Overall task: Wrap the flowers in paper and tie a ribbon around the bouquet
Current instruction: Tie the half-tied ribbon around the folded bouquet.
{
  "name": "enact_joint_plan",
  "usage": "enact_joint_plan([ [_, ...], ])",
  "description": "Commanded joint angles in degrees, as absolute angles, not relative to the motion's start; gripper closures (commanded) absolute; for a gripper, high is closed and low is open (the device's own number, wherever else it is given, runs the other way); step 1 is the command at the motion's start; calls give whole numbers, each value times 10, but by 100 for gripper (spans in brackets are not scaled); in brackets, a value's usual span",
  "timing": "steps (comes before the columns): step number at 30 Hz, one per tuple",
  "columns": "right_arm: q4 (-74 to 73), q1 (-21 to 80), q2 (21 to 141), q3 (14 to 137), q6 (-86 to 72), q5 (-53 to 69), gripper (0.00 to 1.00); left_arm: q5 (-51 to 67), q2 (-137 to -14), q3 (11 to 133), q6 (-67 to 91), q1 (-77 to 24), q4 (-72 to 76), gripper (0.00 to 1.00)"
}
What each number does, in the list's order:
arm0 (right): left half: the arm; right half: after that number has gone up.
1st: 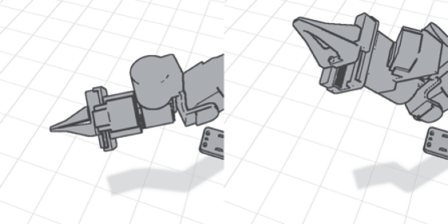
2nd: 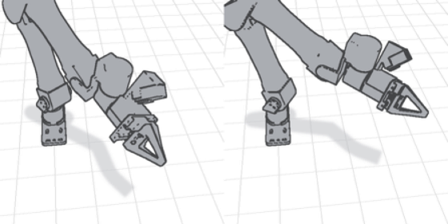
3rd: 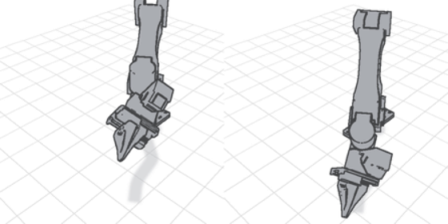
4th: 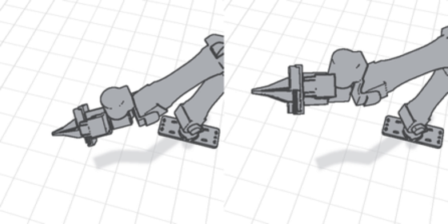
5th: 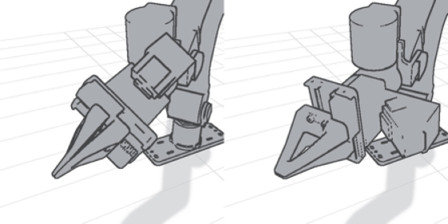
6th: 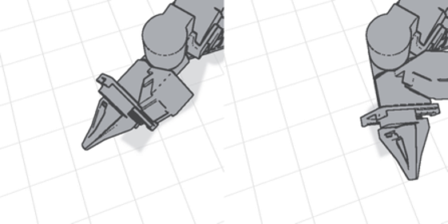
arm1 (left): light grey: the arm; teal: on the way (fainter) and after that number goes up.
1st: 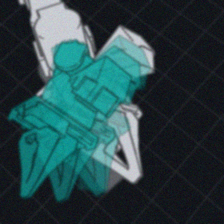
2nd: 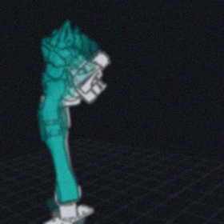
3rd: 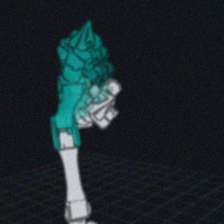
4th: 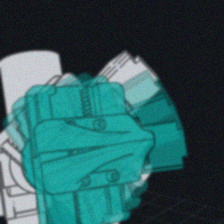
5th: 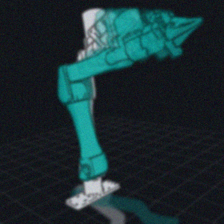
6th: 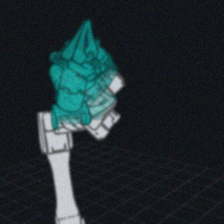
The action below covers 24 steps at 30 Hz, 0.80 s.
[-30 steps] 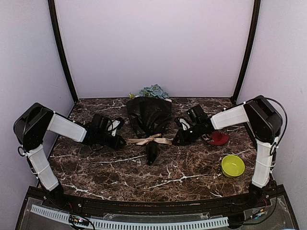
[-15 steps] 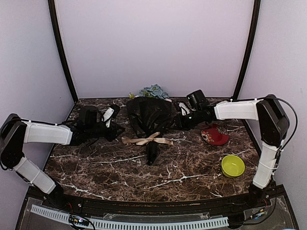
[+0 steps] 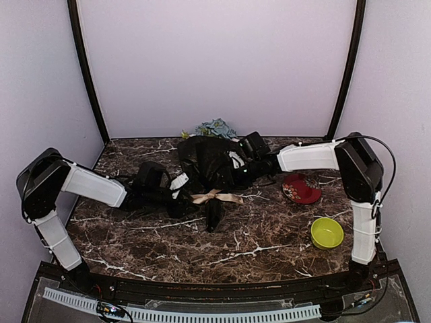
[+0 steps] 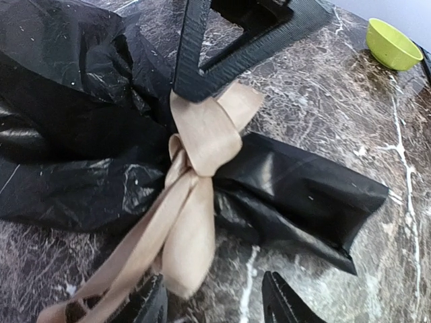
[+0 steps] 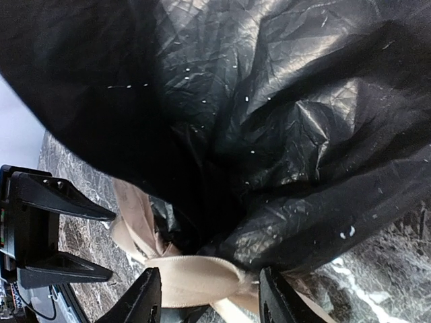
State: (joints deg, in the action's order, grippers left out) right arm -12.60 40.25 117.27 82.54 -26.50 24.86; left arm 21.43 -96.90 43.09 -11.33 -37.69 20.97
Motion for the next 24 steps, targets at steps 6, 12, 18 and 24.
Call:
enact_joint_plan([
  [6, -125, 411, 1196, 868, -269, 276, 59, 210, -1016, 482, -132, -381, 203, 53],
  [12, -126, 410, 1201, 870, -270, 293, 75, 215, -1016, 480, -133, -382, 207, 79],
  [18, -102, 410, 1200, 864, -279, 332, 90, 219, -1001, 468, -131, -382, 209, 100],
  [24, -57, 405, 1197, 854, -307, 366, 100, 218, -973, 439, -121, -382, 213, 100],
])
